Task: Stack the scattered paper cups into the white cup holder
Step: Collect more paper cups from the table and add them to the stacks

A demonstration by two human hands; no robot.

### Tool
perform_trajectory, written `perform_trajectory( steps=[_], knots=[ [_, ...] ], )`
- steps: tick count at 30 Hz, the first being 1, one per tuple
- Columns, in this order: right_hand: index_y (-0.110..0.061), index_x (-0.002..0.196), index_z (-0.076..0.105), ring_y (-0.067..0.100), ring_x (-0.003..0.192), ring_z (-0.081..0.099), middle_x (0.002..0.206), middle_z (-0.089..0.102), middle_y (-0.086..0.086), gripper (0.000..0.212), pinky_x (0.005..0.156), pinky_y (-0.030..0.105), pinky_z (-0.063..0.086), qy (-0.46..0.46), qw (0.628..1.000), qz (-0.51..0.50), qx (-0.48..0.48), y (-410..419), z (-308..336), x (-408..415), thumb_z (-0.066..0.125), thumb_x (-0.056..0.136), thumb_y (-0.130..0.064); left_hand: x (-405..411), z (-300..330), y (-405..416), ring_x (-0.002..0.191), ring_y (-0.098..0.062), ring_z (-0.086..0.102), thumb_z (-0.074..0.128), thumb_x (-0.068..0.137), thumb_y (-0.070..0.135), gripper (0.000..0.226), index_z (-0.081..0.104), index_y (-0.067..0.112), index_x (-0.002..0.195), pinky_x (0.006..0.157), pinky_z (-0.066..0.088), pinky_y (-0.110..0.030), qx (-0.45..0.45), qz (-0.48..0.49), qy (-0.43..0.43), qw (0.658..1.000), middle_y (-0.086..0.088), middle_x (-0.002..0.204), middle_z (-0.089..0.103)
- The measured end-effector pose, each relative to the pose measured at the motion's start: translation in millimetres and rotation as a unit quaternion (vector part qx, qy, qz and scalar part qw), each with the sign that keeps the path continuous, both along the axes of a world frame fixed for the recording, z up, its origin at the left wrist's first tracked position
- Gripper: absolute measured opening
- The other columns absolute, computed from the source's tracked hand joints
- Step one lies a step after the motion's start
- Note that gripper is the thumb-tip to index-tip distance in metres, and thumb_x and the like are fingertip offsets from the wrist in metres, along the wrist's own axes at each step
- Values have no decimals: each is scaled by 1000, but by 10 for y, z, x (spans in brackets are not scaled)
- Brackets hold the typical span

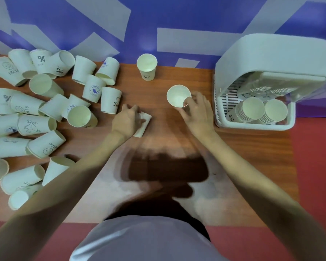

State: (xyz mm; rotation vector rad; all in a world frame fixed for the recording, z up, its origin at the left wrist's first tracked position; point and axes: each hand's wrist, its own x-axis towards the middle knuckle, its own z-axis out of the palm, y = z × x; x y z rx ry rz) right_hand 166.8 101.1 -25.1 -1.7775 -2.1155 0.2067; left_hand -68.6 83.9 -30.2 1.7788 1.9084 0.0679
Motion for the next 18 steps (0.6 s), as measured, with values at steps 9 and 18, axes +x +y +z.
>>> perform_trajectory(
  steps=[9,18],
  knots=[
    [-4,88,63,23,101,54,119,57,14,23,80,36,48,173,973,-64,136,-329,352,575,68,86,-27,486,271,48,96,-26,60,69,84,23,21,65,5,92,80,52,-38,193,-77,-137,968,-12,116,54],
    [-1,92,65,29,98,55,120,52,21,20,86,30,46,196,933,-201,224,-534,518,1646,63,92,-21,1786,749,231,109,-15,55,64,88,18,15,64,4,89,91,43,-22,322,-193,-289,881,-12,126,51]
  ],
)
